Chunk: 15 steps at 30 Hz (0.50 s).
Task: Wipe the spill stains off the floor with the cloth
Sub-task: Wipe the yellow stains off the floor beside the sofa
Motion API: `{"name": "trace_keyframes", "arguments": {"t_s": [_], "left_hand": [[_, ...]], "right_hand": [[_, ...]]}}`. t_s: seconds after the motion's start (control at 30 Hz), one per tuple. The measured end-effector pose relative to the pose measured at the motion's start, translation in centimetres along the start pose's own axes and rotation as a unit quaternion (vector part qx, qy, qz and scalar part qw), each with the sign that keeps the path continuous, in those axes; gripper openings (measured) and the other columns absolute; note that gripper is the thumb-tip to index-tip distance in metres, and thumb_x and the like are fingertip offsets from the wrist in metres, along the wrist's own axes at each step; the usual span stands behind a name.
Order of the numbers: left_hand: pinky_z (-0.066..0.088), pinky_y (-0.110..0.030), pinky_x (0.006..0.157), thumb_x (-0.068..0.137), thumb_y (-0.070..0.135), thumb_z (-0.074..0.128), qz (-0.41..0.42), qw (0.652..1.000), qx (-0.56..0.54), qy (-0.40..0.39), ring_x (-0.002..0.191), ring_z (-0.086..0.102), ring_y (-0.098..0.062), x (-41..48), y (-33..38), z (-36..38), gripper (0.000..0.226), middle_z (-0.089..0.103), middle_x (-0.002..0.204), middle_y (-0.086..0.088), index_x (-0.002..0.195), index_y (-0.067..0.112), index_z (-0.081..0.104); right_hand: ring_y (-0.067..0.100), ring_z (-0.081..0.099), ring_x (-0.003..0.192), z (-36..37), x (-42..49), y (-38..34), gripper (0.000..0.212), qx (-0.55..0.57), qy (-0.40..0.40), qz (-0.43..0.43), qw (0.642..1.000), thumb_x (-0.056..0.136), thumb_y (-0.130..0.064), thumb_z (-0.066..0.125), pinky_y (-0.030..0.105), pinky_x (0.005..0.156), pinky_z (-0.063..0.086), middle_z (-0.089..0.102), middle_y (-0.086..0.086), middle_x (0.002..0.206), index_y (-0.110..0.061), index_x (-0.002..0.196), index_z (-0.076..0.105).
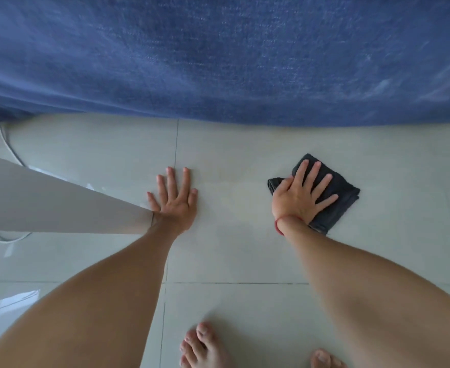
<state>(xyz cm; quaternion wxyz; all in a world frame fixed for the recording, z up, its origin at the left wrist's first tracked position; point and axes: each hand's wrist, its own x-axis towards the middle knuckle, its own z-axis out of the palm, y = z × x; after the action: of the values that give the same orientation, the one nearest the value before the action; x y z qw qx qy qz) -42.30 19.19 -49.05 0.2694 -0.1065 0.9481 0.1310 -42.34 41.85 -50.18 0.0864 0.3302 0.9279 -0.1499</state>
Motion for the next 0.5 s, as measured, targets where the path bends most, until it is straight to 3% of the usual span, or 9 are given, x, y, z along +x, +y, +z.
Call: {"name": "trace_keyframes", "arguments": {"t_s": [0.07,0.13,0.2,0.3,0.4,0.5], "left_hand": [[-0.014,-0.052,0.116,0.101,0.045,0.013,0.002,1.0,-0.006,-0.004,0.148,-0.024,-0.021,0.1,-0.1,-0.2,0.056,-0.028,0.159,0.004,0.15,0.041,-0.015],[-0.014,-0.052,0.116,0.101,0.043,0.013,0.001,1.0,-0.009,-0.011,0.148,-0.025,-0.022,0.1,-0.1,-0.3,0.056,-0.028,0.159,0.004,0.15,0.041,-0.015],[-0.015,-0.053,0.115,0.101,0.042,0.013,0.001,1.0,-0.008,-0.017,0.147,-0.026,-0.022,0.3,0.0,-0.4,0.056,-0.029,0.159,0.004,0.15,0.041,-0.017],[-0.015,-0.053,0.116,0.101,0.04,0.013,-0.002,1.0,-0.013,-0.019,0.147,-0.026,-0.021,0.3,-0.1,-0.4,0.057,-0.029,0.159,0.004,0.149,0.041,-0.017],[-0.014,-0.053,0.117,0.101,0.041,0.013,-0.004,1.0,-0.013,-0.014,0.147,-0.025,-0.021,0.3,-0.2,-0.2,0.057,-0.028,0.159,0.005,0.15,0.039,-0.018],[-0.014,-0.053,0.117,0.102,0.04,0.013,-0.005,1.0,-0.019,-0.009,0.148,-0.024,-0.021,0.3,-0.1,-0.3,0.058,-0.026,0.16,0.006,0.151,0.036,-0.016]], "right_hand": [[0.031,-0.005,0.15,1.2,-1.3,-3.4,0.059,-0.007,-0.011,-0.039,0.999,0.097,-0.034,0.028,0.067,0.113,-0.004,0.002,-0.004,0.163,-0.027,0.153,0.012],[0.031,0.001,0.15,2.3,-3.3,-6.2,0.059,-0.032,-0.022,-0.166,0.985,0.095,-0.034,0.029,0.066,0.112,-0.005,0.008,-0.005,0.163,-0.027,0.152,0.017],[0.029,0.006,0.15,3.2,-5.5,-7.6,0.06,-0.073,-0.044,-0.31,0.947,0.092,-0.034,0.02,0.064,0.114,-0.002,0.014,-0.007,0.162,-0.029,0.151,0.022],[0.026,0.017,0.149,3.3,-5.9,-6.6,0.057,-0.093,-0.076,-0.43,0.895,0.093,-0.033,0.021,0.059,0.117,0.005,0.025,-0.009,0.159,-0.03,0.149,0.03],[0.023,0.031,0.144,2.6,-3.4,-4.0,0.053,-0.085,-0.057,-0.458,0.883,0.093,-0.031,0.03,0.048,0.118,0.014,0.037,-0.007,0.154,-0.028,0.145,0.04],[0.027,0.036,0.142,1.2,-0.1,0.0,0.058,-0.063,0.0,-0.327,0.943,0.088,-0.034,0.028,0.047,0.115,0.019,0.039,-0.002,0.153,-0.024,0.143,0.043]]}}
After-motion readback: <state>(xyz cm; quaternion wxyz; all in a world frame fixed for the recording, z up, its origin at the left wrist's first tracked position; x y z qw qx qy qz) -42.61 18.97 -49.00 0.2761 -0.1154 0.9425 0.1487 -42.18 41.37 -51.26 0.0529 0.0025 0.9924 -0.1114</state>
